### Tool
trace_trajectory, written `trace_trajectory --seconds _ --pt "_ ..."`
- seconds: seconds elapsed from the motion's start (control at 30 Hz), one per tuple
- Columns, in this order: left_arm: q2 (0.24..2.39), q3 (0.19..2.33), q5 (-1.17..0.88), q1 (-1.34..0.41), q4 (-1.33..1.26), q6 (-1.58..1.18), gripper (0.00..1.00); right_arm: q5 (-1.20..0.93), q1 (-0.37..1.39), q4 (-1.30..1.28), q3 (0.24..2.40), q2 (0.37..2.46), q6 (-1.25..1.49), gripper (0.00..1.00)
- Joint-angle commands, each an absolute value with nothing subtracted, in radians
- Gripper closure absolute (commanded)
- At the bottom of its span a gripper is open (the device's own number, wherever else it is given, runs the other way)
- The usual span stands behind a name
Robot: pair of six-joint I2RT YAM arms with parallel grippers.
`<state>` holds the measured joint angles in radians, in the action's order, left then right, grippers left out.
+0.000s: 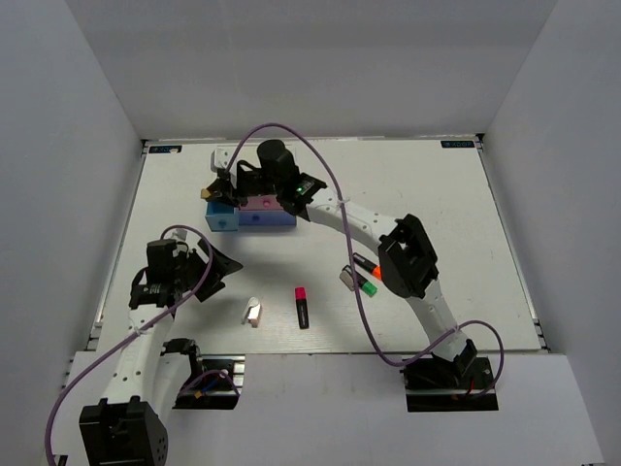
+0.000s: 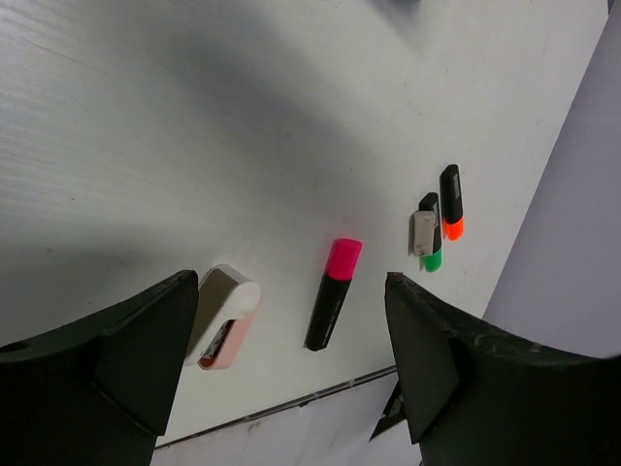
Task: Sort the stationery into containers
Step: Place the stationery in the drawer.
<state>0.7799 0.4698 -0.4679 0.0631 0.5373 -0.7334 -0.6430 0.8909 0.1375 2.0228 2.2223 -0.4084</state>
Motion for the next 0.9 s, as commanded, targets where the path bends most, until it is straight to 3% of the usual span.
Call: trace_trajectory --seconds 0.0,0.33,0.5,0.53,0.63,0.7,0.87 --pt "0.755 0.466 -0.485 0.06 0.558 -0.724 0.12 -0.575 0.896 0.299 2.091 2.279 -0.316 0.94" --pt "0.755 0.457 -0.494 0.06 0.54 -0.724 0.11 -0.508 0.897 0.318 2.082 2.332 -0.339 0.92" --pt "0.755 0.457 -0.494 0.051 0.531 -0.724 0.11 -0.514 0.9 0.307 2.026 2.306 -0.373 0.81" --pt "0.755 0.457 -0.494 0.051 0.531 -0.724 0.11 -0.512 0.897 0.298 2.023 2.306 -0.379 0.74" --pt "0.755 0.457 -0.494 0.051 0.531 -0.724 0.11 -0.508 0.896 0.275 2.017 2.293 -0.396 0.65" --pt "0.755 0.457 -0.494 0.051 0.531 -0.724 0.11 -0.509 0.899 0.264 2.006 2.287 -0.402 0.65" --pt "0.755 0.457 -0.485 0.051 0.531 -0.724 0.11 -0.497 0.894 0.265 1.959 2.25 -0.42 0.5"
